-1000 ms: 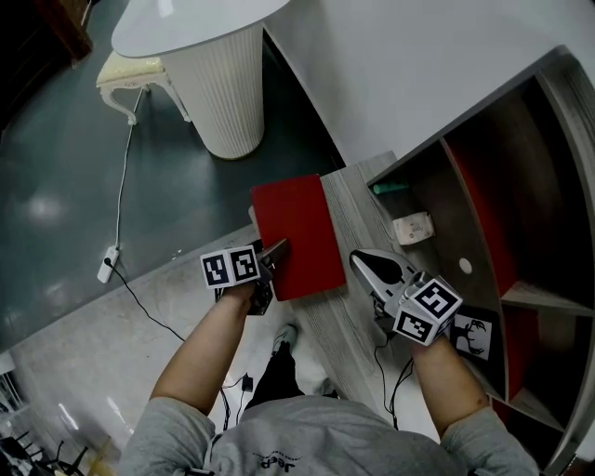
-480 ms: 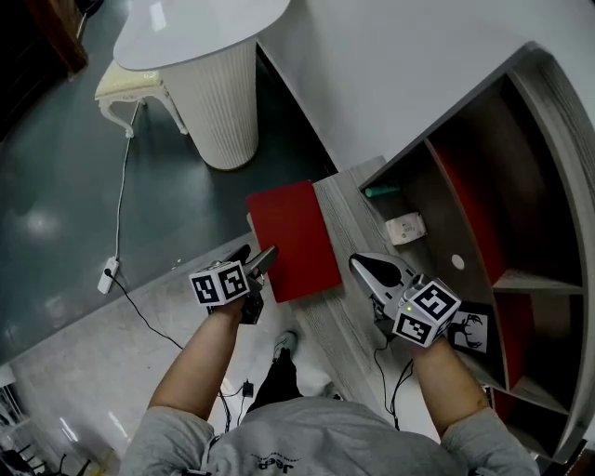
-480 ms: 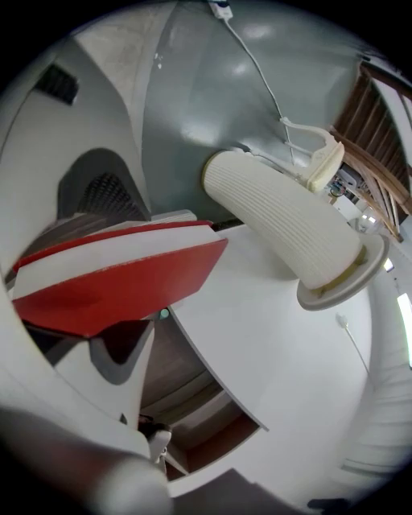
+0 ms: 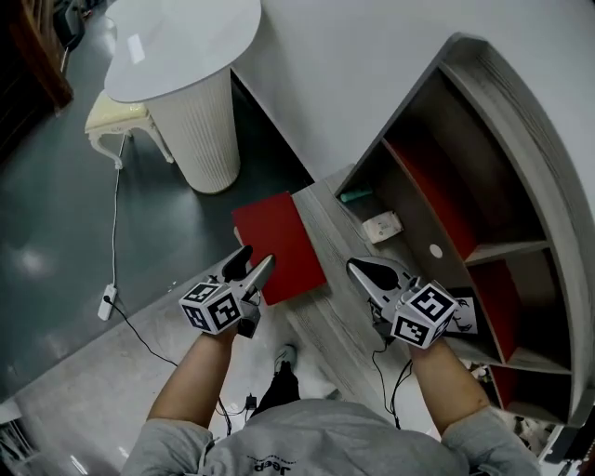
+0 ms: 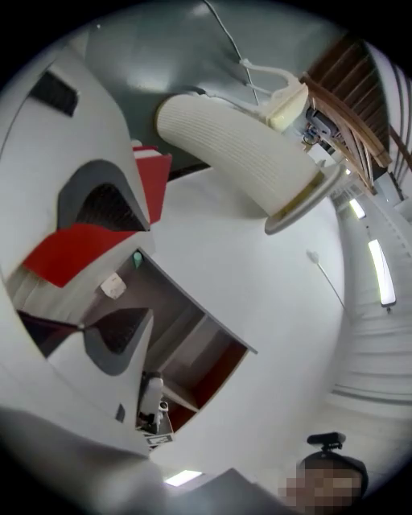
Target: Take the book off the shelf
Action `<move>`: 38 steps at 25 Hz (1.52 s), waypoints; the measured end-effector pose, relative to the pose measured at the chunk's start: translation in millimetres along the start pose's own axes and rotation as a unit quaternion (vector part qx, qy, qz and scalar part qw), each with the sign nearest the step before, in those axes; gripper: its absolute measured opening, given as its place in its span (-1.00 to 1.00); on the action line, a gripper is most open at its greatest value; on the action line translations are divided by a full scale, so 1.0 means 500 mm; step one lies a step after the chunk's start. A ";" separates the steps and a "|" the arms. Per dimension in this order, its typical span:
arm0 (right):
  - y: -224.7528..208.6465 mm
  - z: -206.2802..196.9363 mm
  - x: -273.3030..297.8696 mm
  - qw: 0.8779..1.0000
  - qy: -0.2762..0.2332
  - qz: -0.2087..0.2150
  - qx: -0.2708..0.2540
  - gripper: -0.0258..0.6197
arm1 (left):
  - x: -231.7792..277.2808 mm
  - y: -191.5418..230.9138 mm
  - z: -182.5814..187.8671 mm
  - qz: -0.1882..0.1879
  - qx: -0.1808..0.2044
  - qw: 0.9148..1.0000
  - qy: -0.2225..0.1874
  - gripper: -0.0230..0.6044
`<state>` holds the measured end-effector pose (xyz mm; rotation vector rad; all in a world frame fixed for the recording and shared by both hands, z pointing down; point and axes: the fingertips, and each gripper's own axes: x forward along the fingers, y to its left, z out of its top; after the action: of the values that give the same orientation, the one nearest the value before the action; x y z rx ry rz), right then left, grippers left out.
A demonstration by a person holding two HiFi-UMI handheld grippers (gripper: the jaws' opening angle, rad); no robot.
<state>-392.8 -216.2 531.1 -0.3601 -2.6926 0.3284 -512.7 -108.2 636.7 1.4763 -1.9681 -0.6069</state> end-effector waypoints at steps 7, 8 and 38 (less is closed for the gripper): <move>0.013 0.042 -0.140 0.998 -0.041 -0.053 -0.010 -0.89 | 0.015 -0.207 0.038 -0.126 0.051 0.991 -0.012 -0.33; 0.014 0.048 -0.166 0.997 -0.046 -0.063 -0.010 -0.89 | 0.015 -0.239 0.039 -0.142 0.057 0.988 -0.012 -0.39; 0.181 -0.063 -1.136 0.933 -0.199 -0.299 -0.015 -0.90 | -0.035 -1.222 -0.299 -0.474 0.182 0.854 0.112 -0.89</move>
<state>141.9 -293.9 330.8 0.5797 -3.0234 0.1878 15.2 -261.9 330.5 2.6338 -1.0991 -0.4078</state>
